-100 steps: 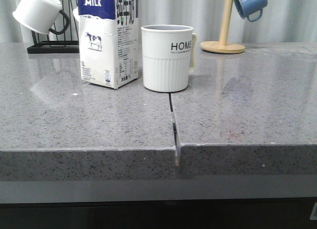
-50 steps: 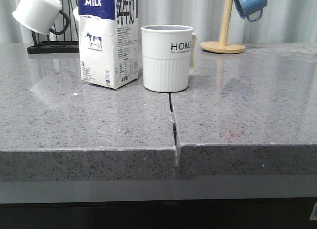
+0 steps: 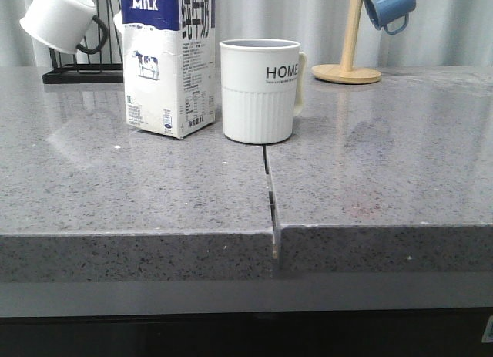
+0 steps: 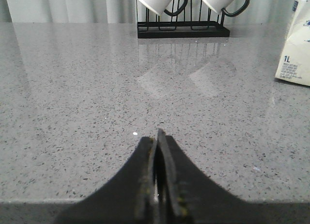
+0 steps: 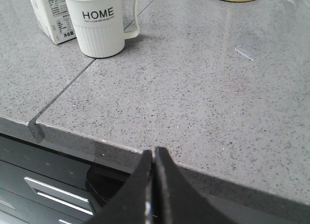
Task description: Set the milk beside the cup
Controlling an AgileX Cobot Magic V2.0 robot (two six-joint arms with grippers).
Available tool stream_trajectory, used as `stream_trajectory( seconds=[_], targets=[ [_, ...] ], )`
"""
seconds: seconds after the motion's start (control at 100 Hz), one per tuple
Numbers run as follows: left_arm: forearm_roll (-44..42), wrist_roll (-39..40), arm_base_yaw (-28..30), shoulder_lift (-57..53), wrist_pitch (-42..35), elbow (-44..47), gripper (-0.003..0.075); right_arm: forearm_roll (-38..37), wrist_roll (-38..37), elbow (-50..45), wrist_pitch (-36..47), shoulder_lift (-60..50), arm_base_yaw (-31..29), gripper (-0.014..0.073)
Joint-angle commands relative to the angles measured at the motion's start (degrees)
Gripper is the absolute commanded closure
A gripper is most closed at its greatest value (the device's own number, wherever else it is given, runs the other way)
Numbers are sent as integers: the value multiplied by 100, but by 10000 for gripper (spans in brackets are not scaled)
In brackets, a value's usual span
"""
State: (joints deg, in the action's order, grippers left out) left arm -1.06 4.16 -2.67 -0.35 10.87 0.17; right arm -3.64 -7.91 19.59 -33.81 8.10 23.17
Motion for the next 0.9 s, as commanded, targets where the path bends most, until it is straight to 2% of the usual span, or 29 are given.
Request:
stream_trajectory(
  seconds=[0.0, 0.3, 0.42, 0.64, 0.78, 0.89],
  targets=[
    [16, 51, 11, -183, -429, 231, 741, -10, 37, 140, 442, 60, -10, 655],
    [16, 51, 11, -183, -429, 231, 741, -85, 37, 140, 514, 60, -15, 655],
    [16, 51, 11, -183, -429, 231, 741, -76, 37, -60, 1026, 60, -145, 655],
    [16, 51, 11, -183, -429, 231, 741, -50, 37, -961, 2586, 60, -1188, 655],
    [16, 51, 11, -183, -429, 231, 741, -22, 37, -1544, 3218, 10, -2043, 655],
    [16, 51, 11, -183, -429, 231, 741, 48, 37, -1901, 3517, -299, -2421, 655]
  ],
)
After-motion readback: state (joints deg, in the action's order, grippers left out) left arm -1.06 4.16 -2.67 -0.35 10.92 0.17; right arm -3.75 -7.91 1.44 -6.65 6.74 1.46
